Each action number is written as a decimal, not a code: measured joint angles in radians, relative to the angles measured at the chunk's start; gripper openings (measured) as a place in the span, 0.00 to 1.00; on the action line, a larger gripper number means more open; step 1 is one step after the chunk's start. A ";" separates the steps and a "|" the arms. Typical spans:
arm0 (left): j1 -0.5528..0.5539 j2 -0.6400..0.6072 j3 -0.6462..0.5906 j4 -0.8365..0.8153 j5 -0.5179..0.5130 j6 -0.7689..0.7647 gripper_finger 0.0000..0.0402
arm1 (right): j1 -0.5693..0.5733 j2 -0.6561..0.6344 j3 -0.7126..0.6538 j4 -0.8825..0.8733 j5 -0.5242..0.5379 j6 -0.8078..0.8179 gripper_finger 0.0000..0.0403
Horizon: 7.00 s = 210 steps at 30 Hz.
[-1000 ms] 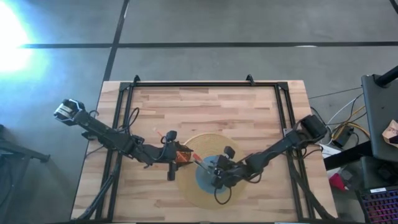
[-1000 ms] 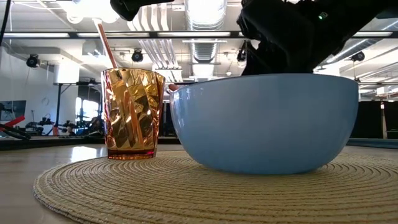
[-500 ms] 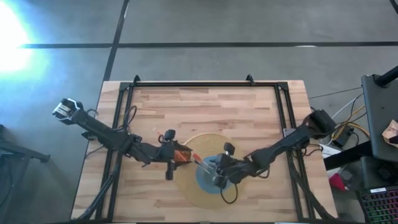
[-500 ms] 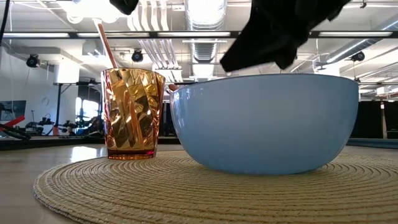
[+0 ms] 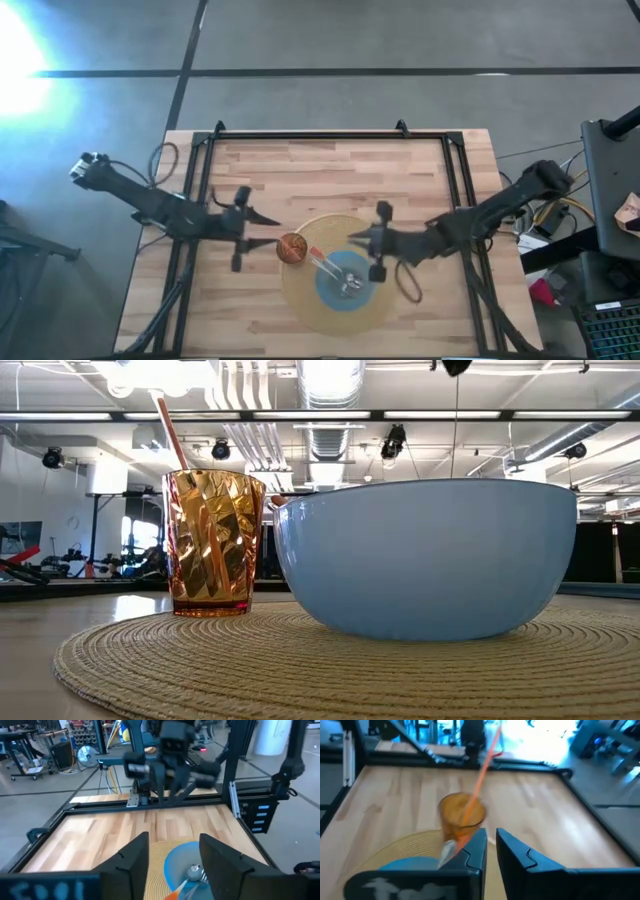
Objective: Pick & Place Utensil
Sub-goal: Return to Home Position
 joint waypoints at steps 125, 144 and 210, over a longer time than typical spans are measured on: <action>0.275 -0.875 -0.838 0.130 0.215 0.026 0.00 | -0.807 -1.265 -0.969 0.095 -0.865 -0.057 0.02; 0.275 -0.875 -0.838 0.139 0.214 0.024 0.00 | -0.806 -1.294 -0.969 0.155 -0.864 -0.187 0.02; 0.275 -0.875 -0.838 0.143 0.215 0.025 0.00 | -0.806 -1.300 -0.969 0.149 -0.863 -0.083 0.02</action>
